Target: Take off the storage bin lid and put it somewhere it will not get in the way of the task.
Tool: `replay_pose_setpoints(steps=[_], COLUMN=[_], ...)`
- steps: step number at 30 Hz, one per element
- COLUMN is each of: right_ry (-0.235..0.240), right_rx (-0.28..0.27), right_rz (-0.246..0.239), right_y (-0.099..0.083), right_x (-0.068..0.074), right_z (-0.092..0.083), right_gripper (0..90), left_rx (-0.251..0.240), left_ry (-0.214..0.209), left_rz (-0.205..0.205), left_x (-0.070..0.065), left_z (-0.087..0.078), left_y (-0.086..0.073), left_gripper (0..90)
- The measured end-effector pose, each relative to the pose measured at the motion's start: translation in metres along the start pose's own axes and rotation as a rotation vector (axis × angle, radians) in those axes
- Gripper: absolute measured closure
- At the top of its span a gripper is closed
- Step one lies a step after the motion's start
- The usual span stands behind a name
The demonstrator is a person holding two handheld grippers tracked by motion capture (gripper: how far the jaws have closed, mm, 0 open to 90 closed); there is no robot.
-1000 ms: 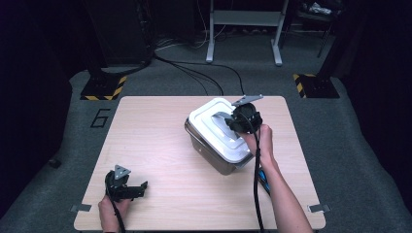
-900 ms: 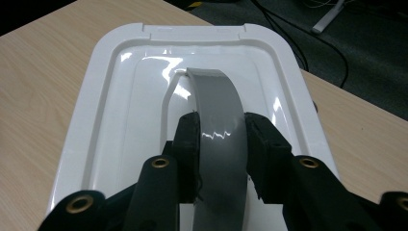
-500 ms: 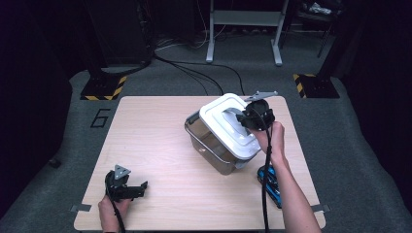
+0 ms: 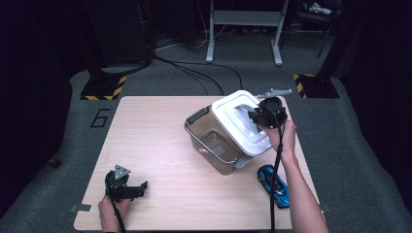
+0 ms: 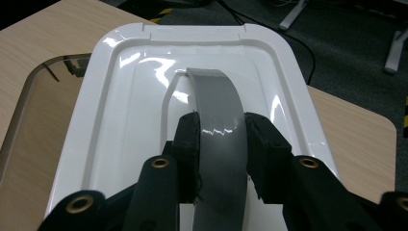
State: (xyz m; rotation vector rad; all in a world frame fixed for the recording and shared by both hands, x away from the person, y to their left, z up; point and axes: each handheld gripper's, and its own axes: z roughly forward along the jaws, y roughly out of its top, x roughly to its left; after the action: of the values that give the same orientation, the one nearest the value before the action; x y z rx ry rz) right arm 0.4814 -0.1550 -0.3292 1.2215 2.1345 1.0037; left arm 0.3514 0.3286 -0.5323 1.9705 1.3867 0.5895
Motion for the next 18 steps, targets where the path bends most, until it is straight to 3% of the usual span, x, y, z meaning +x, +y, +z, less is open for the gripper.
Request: replay_pose_setpoints(steps=[18], right_ry=[-0.075], right_rx=[0.003], right_rz=[0.074], right_y=[-0.010], right_x=[-0.039], right_z=[-0.007], right_gripper=[67.3], left_rx=[-0.002], left_ry=[0.001], left_rz=[-0.001], left_x=[0.000], left_z=[0.000], left_y=[0.000], left_gripper=[0.8])
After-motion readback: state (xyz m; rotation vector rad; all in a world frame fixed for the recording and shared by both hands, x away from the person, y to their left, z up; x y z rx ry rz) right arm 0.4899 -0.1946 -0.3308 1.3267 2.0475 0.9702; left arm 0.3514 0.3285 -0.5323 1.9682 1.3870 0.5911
